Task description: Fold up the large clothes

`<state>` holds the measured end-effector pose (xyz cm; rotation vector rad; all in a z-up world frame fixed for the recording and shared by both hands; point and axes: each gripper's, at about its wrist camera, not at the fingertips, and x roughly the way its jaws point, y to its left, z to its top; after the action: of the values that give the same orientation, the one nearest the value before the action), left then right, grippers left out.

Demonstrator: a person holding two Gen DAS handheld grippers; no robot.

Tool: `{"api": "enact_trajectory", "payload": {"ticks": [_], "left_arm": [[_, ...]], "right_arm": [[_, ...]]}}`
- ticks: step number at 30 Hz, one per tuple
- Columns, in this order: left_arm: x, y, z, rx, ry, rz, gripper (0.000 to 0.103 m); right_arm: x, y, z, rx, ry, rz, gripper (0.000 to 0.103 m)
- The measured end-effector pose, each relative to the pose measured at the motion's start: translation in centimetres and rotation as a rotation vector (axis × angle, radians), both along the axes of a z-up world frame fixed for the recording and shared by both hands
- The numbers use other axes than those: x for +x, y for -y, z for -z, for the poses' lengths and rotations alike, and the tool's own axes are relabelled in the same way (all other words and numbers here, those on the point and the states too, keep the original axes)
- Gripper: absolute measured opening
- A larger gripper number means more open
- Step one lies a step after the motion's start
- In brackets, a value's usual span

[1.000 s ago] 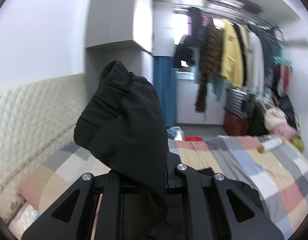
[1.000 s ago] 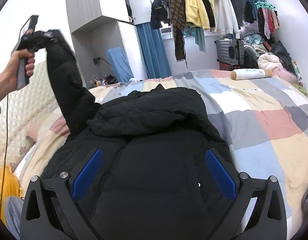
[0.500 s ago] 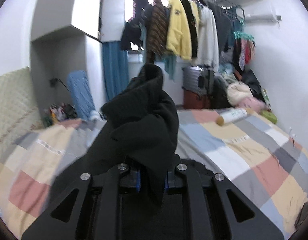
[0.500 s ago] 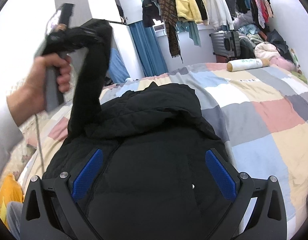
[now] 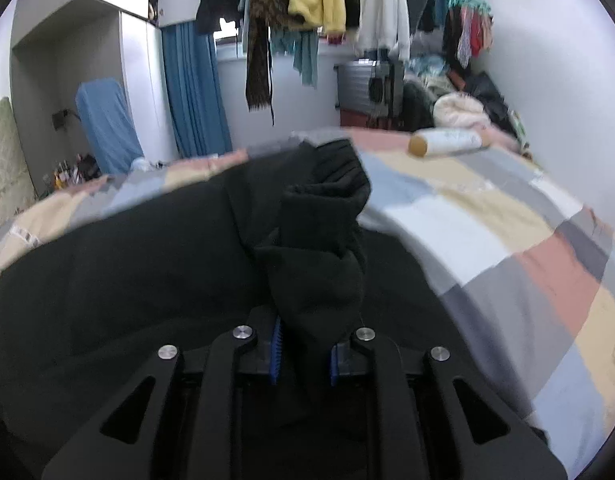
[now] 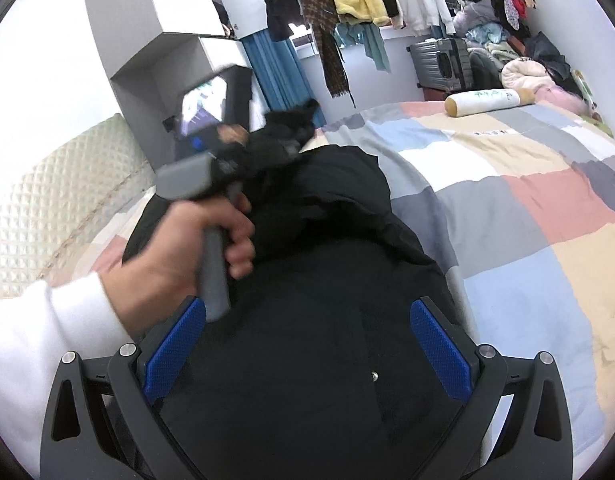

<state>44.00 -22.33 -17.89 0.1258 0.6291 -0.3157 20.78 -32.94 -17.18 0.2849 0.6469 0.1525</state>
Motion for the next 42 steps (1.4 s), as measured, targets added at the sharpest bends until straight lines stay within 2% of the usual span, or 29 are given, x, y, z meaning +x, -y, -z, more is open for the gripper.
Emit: {"api": "enact_trajectory", "payload": {"ticks": [3,8,12,14,16,18,19,21,25,31,40,42], "left_arm": [[0.4,0.2,1.4,0.001,-0.018,-0.006,0.018],[1.7,0.2,3.0,0.03,-0.095,0.012,0.019],[1.1,0.0,2.1,0.014,-0.109,0.036,0.02],[0.5,-0.3,1.6,0.001,-0.111,0.04,0.024],[-0.6,-0.6,0.7,-0.008,-0.115,0.036,0.037],[-1.4,-1.1,0.0,-0.016,-0.106,0.025,0.079],[-2.3,-1.7,-0.8,-0.021,-0.078,0.012,0.085],[-3.4,-2.8,-1.7,-0.04,-0.052,0.013,0.086],[-5.0,-5.9,-3.4,-0.063,-0.056,-0.014,0.086],[-9.0,-13.3,-5.4,-0.012,-0.012,-0.119,0.086],[-11.7,-23.0,-4.3,-0.08,-0.033,-0.229,0.086],[-11.8,-24.0,-3.7,-0.067,-0.029,-0.25,0.086]], "right_arm": [[0.7,0.0,0.7,0.008,-0.024,-0.003,0.103],[0.8,0.0,0.9,0.002,-0.032,-0.001,0.103],[1.1,0.1,1.0,-0.013,-0.034,0.013,0.103],[1.1,0.3,1.1,-0.013,-0.037,0.021,0.103],[1.2,0.4,1.0,-0.015,-0.033,0.029,0.103],[0.9,0.3,0.8,-0.022,-0.021,0.031,0.103],[0.8,0.2,0.7,-0.024,-0.018,0.03,0.103],[0.6,0.1,0.5,-0.029,-0.007,0.029,0.103],[0.4,-0.1,0.3,-0.034,0.001,0.023,0.103],[0.1,-0.7,-0.3,-0.03,0.022,0.009,0.103],[-0.1,-3.5,-0.8,-0.091,0.045,-0.044,0.103],[0.2,-4.0,-0.8,-0.1,0.033,-0.043,0.103]]}}
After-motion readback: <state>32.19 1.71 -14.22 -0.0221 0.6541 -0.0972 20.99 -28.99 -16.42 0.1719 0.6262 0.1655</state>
